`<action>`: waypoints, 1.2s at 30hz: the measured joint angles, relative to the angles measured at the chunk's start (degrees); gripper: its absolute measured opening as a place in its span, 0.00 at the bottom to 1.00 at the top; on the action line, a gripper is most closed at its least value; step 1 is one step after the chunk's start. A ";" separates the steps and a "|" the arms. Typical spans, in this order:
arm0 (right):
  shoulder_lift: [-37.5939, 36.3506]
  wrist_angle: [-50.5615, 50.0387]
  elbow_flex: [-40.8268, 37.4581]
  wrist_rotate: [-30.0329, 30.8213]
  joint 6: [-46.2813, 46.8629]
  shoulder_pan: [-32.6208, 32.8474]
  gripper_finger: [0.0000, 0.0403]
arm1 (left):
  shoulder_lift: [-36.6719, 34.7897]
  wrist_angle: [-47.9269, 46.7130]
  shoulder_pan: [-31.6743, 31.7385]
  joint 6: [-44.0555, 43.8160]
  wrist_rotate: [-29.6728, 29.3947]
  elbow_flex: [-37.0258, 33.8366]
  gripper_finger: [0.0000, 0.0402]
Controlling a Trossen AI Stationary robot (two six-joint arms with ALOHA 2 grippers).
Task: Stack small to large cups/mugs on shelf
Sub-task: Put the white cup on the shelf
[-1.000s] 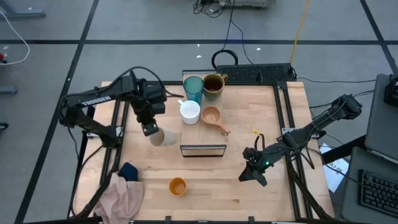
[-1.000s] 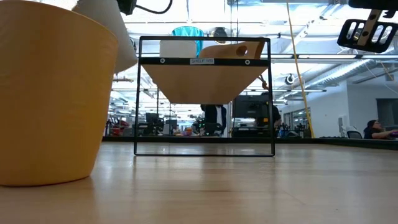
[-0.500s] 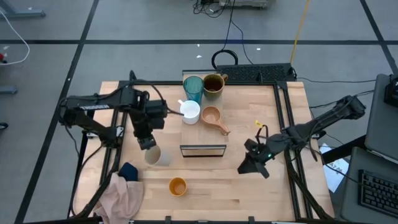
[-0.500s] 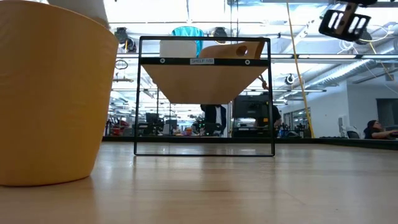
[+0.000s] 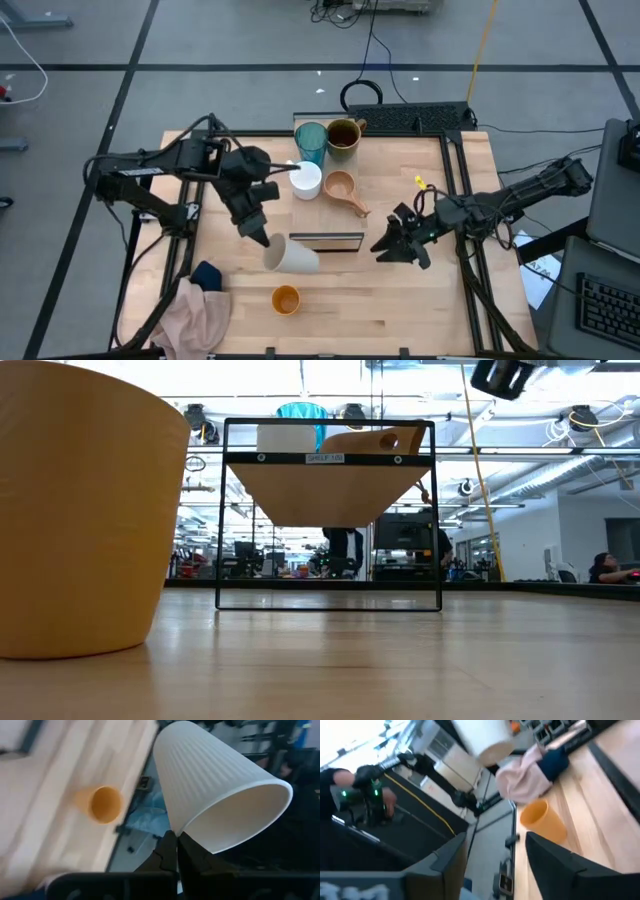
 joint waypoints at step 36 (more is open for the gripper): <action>23.32 28.48 8.02 -14.95 8.43 1.31 0.76 | 13.73 28.35 -4.45 -4.24 11.04 0.04 0.00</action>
